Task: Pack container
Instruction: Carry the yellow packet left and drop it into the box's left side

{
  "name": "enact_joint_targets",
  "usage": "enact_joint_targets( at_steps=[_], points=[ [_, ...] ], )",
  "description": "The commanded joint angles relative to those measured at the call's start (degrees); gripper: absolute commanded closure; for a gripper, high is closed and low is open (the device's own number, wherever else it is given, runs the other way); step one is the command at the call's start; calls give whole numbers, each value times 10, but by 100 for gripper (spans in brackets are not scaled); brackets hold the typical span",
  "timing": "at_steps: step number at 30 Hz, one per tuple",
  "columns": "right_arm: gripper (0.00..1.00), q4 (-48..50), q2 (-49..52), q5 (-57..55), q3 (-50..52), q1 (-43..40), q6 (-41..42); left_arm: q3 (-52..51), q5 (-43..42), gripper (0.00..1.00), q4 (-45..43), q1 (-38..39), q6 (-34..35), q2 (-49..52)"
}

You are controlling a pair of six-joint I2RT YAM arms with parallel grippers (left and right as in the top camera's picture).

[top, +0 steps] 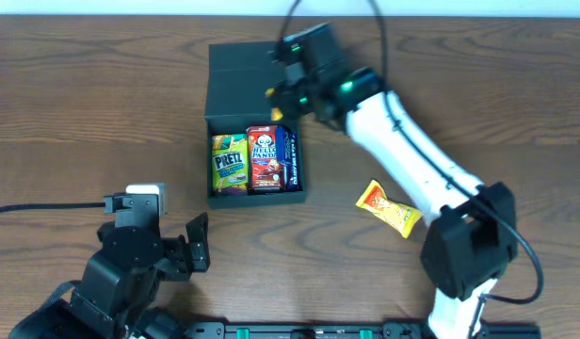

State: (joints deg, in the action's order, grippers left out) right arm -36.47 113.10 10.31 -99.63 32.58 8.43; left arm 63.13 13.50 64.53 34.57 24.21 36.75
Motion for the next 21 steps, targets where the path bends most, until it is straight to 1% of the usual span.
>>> enact_joint_targets(
  at_steps=[1, 4, 9, 14, 21],
  points=[
    [70, 18, 5, -9, -12, 33, 43, 3, 0, 5, 2, 0, 7, -1],
    [69, 40, 5, -15, -12, 57, 55, 3, 0, 5, 2, 0, 7, -1],
    [69, 64, 10, -32, -11, 82, 108, 3, 0, 5, 2, 0, 7, -1],
    [70, 79, 41, -34, -11, 103, 154, 3, 0, 5, 2, 0, 7, -1],
    [73, 92, 91, -71, -11, 122, 251, 3, 0, 5, 2, 0, 7, -1]
  ],
)
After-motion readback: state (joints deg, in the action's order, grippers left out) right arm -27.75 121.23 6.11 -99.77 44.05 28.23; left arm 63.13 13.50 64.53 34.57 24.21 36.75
